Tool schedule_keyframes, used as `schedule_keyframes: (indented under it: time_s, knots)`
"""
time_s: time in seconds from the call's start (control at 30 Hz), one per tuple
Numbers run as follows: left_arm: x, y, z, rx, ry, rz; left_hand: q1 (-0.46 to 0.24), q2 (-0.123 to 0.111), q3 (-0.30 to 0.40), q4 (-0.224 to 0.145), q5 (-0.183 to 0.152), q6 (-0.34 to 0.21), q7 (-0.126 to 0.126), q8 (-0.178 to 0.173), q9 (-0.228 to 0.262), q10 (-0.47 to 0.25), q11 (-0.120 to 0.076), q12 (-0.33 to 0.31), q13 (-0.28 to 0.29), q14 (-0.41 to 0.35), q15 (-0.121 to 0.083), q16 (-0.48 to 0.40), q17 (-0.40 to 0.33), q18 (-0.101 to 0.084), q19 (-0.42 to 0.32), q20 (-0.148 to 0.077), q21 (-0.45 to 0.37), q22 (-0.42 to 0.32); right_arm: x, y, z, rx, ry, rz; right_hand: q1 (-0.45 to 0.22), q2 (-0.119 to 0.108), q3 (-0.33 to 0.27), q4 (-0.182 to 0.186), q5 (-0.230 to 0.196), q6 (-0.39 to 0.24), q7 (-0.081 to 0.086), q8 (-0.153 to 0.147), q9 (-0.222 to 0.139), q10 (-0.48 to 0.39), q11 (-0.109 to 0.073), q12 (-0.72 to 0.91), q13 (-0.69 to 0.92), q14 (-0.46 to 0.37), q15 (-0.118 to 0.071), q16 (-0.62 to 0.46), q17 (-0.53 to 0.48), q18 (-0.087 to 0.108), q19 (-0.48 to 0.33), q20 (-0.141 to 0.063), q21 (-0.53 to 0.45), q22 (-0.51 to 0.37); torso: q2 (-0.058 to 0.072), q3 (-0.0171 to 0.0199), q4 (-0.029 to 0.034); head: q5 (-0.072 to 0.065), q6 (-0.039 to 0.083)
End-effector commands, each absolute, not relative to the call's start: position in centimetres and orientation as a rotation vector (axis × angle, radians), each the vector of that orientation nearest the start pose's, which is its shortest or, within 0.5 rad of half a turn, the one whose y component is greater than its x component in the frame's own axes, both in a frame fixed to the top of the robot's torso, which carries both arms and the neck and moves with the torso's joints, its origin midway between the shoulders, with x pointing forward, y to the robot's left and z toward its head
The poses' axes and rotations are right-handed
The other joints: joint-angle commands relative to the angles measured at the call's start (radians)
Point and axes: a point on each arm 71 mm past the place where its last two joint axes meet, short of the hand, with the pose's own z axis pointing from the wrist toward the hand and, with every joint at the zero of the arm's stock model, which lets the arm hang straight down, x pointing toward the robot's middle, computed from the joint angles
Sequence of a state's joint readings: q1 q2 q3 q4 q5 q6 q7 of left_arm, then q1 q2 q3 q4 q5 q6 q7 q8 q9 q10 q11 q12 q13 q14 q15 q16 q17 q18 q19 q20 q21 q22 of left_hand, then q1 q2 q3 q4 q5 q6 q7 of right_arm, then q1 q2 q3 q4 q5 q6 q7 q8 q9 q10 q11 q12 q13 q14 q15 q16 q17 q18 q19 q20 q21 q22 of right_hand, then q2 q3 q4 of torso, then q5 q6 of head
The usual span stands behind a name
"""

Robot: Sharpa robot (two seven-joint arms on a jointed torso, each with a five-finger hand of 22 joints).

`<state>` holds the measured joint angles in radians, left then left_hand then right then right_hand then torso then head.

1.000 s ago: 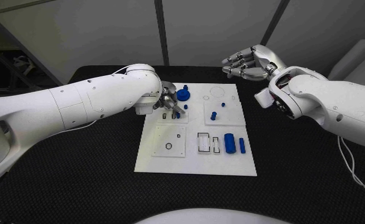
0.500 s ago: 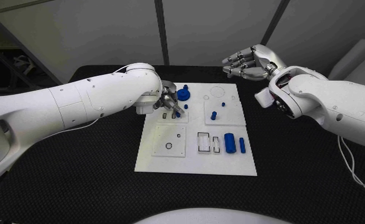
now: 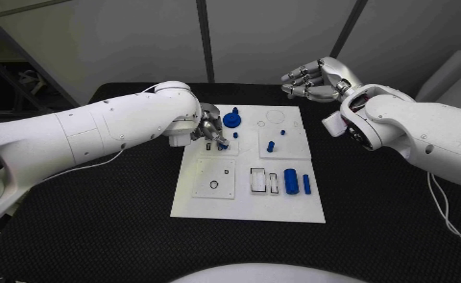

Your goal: Assemble the parts on the task board

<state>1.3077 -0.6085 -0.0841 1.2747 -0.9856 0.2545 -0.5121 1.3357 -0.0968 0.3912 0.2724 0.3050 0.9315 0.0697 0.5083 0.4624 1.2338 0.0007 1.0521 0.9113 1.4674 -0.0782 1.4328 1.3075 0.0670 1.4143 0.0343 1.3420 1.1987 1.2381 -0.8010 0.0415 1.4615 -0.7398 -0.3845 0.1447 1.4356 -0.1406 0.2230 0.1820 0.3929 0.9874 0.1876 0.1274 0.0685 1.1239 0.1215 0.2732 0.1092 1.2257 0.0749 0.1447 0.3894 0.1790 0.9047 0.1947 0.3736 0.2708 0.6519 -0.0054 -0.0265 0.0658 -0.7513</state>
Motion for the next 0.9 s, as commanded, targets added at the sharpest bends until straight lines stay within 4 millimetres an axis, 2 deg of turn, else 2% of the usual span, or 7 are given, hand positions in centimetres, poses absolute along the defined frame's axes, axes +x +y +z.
schedule_keyframes:
  time_s: [0.03,0.1,0.37,0.5,0.63,0.7,0.9]
  knots:
    - [52.4,16.8,-20.3,-0.265,2.367,-0.513,-0.064,-0.058,0.266,-0.167,0.034,0.012,-0.001,0.016,0.018,0.014,-0.008,-0.002,-0.002,0.050,0.005,-0.005,0.054,0.011,-0.001,0.002,-0.005,0.004,51.5,-20.1,-13.3,0.440,1.512,1.148,0.001,-0.011,0.007,-0.001,0.006,-0.002,0.007,-0.007,0.000,0.008,0.001,-0.004,-0.001,0.004,0.000,-0.005,-0.001,0.004,0.005,0.001,-0.005,-0.001,0.000,-0.0002,0.0001,0.000,-0.001]
    - [52.2,17.2,-20.2,-0.324,2.344,-0.546,-0.103,-0.069,0.329,-0.197,0.050,0.014,-0.006,0.030,0.036,0.022,-0.012,0.000,0.000,0.051,0.003,-0.005,0.055,0.010,0.001,0.001,-0.003,0.010,51.5,-20.2,-13.3,0.440,1.513,1.146,0.001,-0.011,0.007,-0.001,0.006,-0.002,0.007,-0.007,0.000,0.008,0.001,-0.004,-0.001,0.004,0.000,-0.005,-0.001,0.004,0.005,0.001,-0.005,-0.002,0.000,-0.0002,0.0016,-0.001,-0.001]
    - [51.5,18.8,-19.7,-0.463,2.246,-0.591,-0.206,-0.096,0.437,-0.274,0.106,0.018,-0.015,0.081,0.087,0.049,-0.023,0.016,0.017,0.052,-0.007,-0.004,0.057,0.008,0.008,-0.007,0.004,0.027,51.6,-20.3,-13.3,0.443,1.513,1.142,0.000,-0.011,0.007,0.000,0.007,-0.003,0.007,-0.007,0.000,0.007,0.001,-0.005,-0.002,0.004,0.000,-0.006,-0.001,0.003,0.006,0.001,-0.006,-0.002,0.000,0.0002,0.0021,0.004,-0.004]
    - [51.1,19.2,-19.6,-0.479,2.206,-0.575,-0.231,-0.097,0.459,-0.292,0.128,0.017,-0.018,0.095,0.095,0.059,-0.027,0.028,0.029,0.052,-0.008,-0.004,0.058,0.008,0.009,-0.010,0.005,0.031,51.6,-20.4,-13.3,0.444,1.514,1.138,-0.001,-0.012,0.007,0.000,0.008,-0.003,0.007,-0.007,0.000,0.007,0.001,-0.005,-0.003,0.004,0.000,-0.007,-0.001,0.003,0.005,0.001,-0.007,-0.003,-0.002,0.0009,0.0051,0.004,-0.007]
    - [50.8,19.3,-19.6,-0.457,2.195,-0.553,-0.244,-0.096,0.467,-0.301,0.131,0.016,-0.019,0.102,0.098,0.065,-0.028,0.035,0.037,0.052,-0.010,-0.004,0.058,0.008,0.010,-0.012,0.007,0.034,51.6,-20.5,-13.4,0.445,1.514,1.137,-0.001,-0.012,0.007,0.000,0.008,-0.003,0.008,-0.008,0.000,0.007,0.001,-0.005,-0.003,0.004,0.000,-0.007,-0.001,0.003,0.005,0.001,-0.007,-0.003,-0.004,0.0016,0.0074,0.004,-0.012]
    - [50.8,19.3,-19.7,-0.435,2.193,-0.534,-0.247,-0.096,0.469,-0.303,0.131,0.016,-0.020,0.104,0.100,0.067,-0.029,0.039,0.041,0.052,-0.010,-0.004,0.058,0.007,0.011,-0.012,0.008,0.037,51.6,-20.5,-13.4,0.446,1.515,1.136,-0.002,-0.012,0.006,0.000,0.009,-0.004,0.008,-0.008,-0.001,0.006,0.002,-0.006,-0.003,0.003,0.001,-0.008,-0.002,0.003,0.005,0.002,-0.008,-0.003,-0.004,0.0023,0.0047,0.007,-0.013]
    - [51.0,19.2,-20.2,-0.353,2.188,-0.467,-0.257,-0.095,0.474,-0.312,0.133,0.014,-0.021,0.111,0.103,0.071,-0.030,0.043,0.045,0.052,-0.011,-0.004,0.058,0.006,0.014,-0.013,0.013,0.044,51.7,-20.6,-13.4,0.447,1.515,1.134,-0.003,-0.013,0.006,0.001,0.010,-0.004,0.008,-0.008,-0.001,0.006,0.002,-0.006,-0.004,0.003,0.001,-0.009,-0.002,0.003,0.005,0.002,-0.009,-0.004,-0.003,0.0020,0.0036,0.008,-0.015]
